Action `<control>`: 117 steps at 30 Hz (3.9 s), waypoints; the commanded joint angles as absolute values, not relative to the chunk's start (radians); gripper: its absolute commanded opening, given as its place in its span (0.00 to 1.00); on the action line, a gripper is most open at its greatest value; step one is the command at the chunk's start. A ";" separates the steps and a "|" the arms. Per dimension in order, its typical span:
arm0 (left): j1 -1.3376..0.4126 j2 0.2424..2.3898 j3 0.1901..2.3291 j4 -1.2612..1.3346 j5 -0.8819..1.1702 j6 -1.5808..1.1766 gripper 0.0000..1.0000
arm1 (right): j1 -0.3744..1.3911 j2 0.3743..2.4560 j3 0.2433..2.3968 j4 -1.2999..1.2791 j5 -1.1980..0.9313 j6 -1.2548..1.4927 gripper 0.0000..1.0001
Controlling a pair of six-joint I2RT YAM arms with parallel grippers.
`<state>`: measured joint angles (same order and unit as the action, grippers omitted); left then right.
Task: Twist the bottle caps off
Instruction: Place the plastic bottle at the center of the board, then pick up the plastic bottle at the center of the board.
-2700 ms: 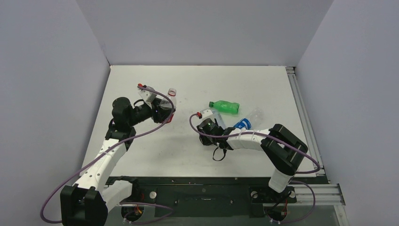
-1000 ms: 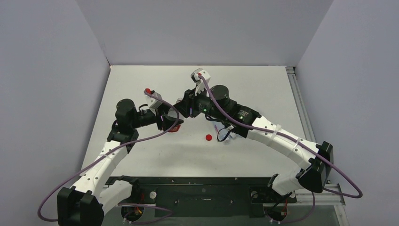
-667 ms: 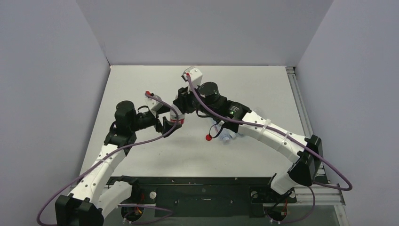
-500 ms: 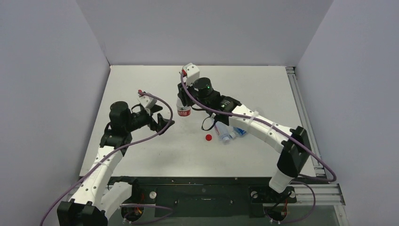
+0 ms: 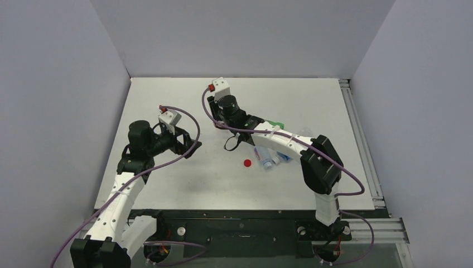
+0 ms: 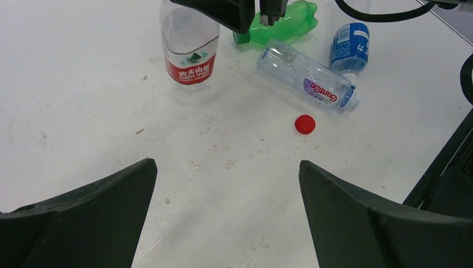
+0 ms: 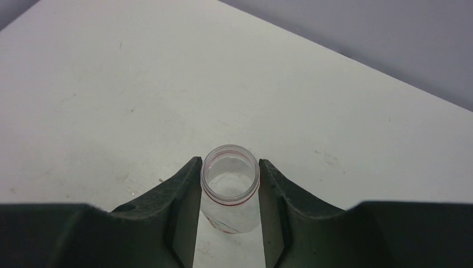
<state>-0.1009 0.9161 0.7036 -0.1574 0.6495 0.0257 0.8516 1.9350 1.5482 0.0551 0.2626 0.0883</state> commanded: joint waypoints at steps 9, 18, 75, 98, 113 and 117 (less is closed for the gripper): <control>-0.095 0.907 0.715 -0.143 0.658 0.008 0.97 | 0.860 1.993 1.537 0.228 0.267 0.188 0.00; -0.095 0.910 0.722 -0.123 0.680 0.006 0.97 | 0.873 2.010 1.530 0.197 0.262 0.181 0.00; -0.096 0.927 0.762 -0.024 0.780 -0.034 0.97 | 0.643 1.442 0.846 0.035 0.339 0.392 0.86; -0.115 0.935 0.783 -0.021 0.808 -0.032 0.96 | 0.700 1.671 0.894 0.045 0.268 0.387 0.71; -0.130 0.908 0.852 0.122 0.845 -0.180 0.97 | 0.726 1.725 0.911 0.041 0.265 0.397 0.49; -0.170 0.885 0.876 0.131 0.898 -0.110 0.97 | 0.732 1.652 0.910 0.020 0.261 0.395 0.41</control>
